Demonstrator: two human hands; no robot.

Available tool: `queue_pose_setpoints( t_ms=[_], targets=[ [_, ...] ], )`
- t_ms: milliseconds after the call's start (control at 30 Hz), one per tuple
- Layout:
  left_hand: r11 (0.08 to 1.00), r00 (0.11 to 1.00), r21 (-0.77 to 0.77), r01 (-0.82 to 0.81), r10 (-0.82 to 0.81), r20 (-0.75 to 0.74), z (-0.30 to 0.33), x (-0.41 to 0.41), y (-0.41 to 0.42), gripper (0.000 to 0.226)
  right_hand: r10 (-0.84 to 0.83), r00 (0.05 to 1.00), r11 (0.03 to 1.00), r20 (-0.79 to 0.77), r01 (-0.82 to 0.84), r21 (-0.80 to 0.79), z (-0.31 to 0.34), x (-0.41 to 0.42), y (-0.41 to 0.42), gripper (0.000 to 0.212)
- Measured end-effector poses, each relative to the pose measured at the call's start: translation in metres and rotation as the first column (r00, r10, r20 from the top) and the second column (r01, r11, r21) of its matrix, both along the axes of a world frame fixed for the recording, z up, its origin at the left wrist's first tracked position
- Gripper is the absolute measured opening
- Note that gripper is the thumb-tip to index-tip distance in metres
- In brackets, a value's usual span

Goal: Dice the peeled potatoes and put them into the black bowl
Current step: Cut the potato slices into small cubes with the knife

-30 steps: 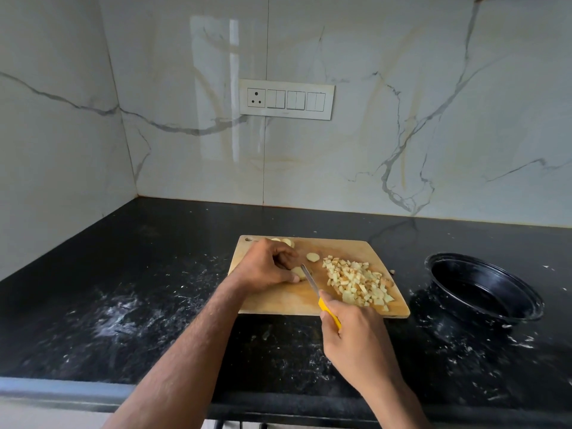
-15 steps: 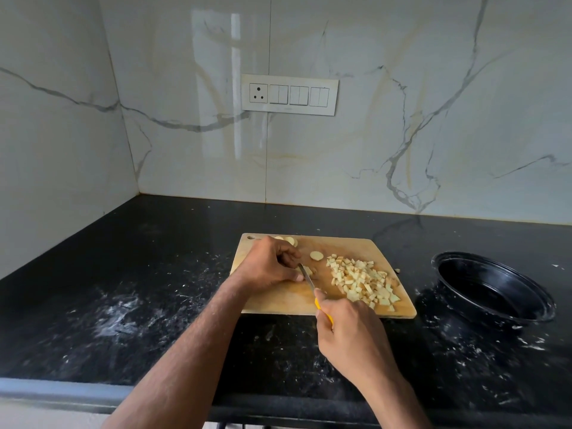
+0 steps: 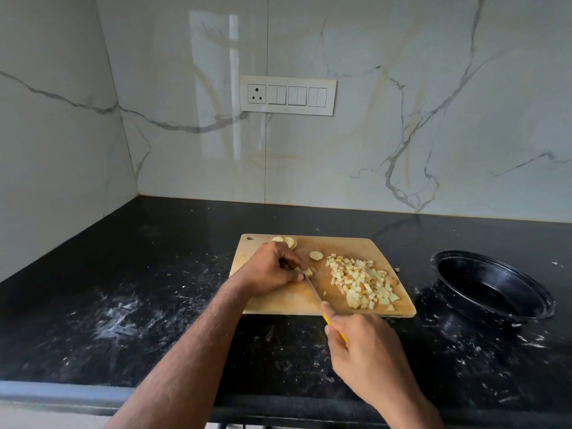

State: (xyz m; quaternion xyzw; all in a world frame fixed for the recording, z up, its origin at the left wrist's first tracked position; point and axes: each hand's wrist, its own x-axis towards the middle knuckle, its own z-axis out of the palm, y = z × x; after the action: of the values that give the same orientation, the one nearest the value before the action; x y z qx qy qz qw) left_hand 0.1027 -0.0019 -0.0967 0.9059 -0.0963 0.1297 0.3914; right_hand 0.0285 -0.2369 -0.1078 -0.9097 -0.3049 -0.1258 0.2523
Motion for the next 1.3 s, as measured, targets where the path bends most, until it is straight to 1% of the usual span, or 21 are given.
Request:
queue_pose_setpoints(
  t_ms=[67,133,200,300,433,600,833,967,1100,1233,1300],
  targets=[
    [1.000,1.000,-0.014,-0.009,0.009,-0.009,-0.001,0.000,0.000,0.020,-0.012,1.000,0.993,-0.017,0.014,0.120,-0.004,0.000,-0.009,0.034],
    [0.998,1.000,-0.058,-0.021,0.020,-0.011,-0.001,0.000,0.001,0.025,-0.029,1.000,0.968,-0.008,0.030,0.249,-0.009,0.002,-0.012,0.034],
    [0.992,0.999,-0.122,-0.032,0.030,-0.017,-0.001,0.000,0.001,0.036,-0.044,0.999,0.956,0.013,0.039,0.292,-0.009,0.004,-0.009,0.034],
    [0.992,0.999,-0.123,-0.033,0.032,-0.005,-0.001,0.001,0.004,0.044,-0.042,0.998,0.976,0.048,0.031,0.214,-0.004,0.007,0.003,0.035],
    [0.991,0.999,-0.120,-0.052,0.053,0.005,-0.001,0.000,0.005,0.042,-0.052,0.997,0.991,0.059,0.044,0.130,-0.003,0.011,0.017,0.038],
    [0.991,0.997,-0.112,-0.078,0.077,-0.012,0.001,0.001,0.007,0.040,-0.043,0.998,0.996,0.054,0.039,0.076,-0.005,0.013,0.018,0.039],
    [0.983,0.993,-0.145,-0.113,0.107,-0.048,0.003,0.000,0.004,0.037,-0.008,1.000,0.996,0.022,0.006,0.094,0.002,0.007,0.019,0.036],
    [0.981,0.992,-0.153,-0.118,0.111,-0.056,0.003,-0.001,0.004,0.035,0.010,1.000,0.996,-0.024,-0.008,0.092,0.006,0.006,0.019,0.036],
    [0.981,0.994,-0.167,-0.098,0.091,-0.054,0.002,-0.001,0.004,0.032,-0.001,0.998,0.999,-0.055,0.003,0.041,0.011,0.007,0.019,0.031],
    [0.983,0.997,-0.167,-0.075,0.070,-0.041,0.000,-0.001,0.005,0.028,-0.042,0.999,0.997,-0.002,0.042,-0.060,0.011,0.017,0.029,0.034],
    [0.984,0.998,-0.170,-0.056,0.049,-0.046,-0.001,0.000,0.006,0.027,-0.055,0.998,0.995,0.031,0.057,-0.084,0.010,0.022,0.036,0.034]
  ],
)
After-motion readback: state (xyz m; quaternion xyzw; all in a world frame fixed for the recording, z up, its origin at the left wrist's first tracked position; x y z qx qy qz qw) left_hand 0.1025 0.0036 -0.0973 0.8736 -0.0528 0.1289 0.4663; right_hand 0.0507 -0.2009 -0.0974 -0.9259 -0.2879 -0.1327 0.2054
